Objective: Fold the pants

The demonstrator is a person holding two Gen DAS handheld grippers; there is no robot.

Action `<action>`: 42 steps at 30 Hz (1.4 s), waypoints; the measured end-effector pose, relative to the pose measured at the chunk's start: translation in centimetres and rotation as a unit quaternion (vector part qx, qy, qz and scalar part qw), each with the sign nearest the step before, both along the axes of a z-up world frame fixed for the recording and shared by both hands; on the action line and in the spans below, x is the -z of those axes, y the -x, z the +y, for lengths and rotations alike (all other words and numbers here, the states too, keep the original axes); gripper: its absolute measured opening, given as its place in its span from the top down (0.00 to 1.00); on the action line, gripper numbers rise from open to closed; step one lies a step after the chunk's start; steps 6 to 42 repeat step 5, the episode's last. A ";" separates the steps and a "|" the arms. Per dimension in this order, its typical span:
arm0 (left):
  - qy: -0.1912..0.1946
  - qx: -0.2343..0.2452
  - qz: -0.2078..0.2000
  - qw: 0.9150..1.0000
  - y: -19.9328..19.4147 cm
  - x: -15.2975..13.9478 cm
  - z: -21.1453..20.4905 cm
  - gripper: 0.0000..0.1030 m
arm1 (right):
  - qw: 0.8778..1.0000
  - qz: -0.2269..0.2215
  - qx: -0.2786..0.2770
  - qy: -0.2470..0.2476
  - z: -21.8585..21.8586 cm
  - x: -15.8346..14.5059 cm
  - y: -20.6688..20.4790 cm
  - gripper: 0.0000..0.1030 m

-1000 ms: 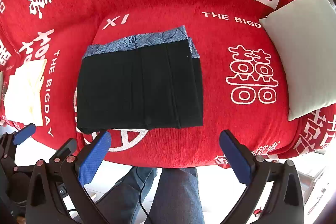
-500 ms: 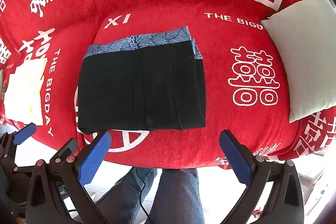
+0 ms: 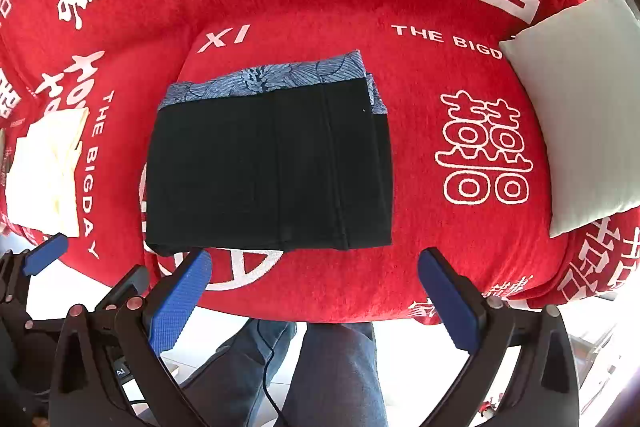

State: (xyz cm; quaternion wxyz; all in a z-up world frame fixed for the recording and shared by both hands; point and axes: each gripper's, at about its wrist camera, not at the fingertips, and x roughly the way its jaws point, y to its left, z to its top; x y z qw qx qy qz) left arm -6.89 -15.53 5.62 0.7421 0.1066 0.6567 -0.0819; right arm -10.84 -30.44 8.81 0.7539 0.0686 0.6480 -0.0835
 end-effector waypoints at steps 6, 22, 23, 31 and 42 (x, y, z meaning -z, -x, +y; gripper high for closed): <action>0.012 0.005 -0.007 1.000 0.1 -0.5 -0.3 0.00 | 1.000 0.001 0.000 0.001 -0.1 0.0 0.0 0.00; 0.012 0.005 -0.007 1.000 0.1 -0.5 -0.3 0.00 | 1.000 0.001 0.000 0.001 -0.1 0.0 0.0 0.00; 0.012 0.005 -0.007 1.000 0.1 -0.5 -0.3 0.00 | 1.000 0.001 0.000 0.001 -0.1 0.0 0.0 0.00; 0.012 0.005 -0.007 1.000 0.1 -0.5 -0.3 0.00 | 1.000 0.001 0.000 0.001 -0.1 0.0 0.0 0.00; 0.012 0.005 -0.007 1.000 0.1 -0.5 -0.3 0.00 | 1.000 0.001 0.000 0.001 -0.1 0.0 0.0 0.00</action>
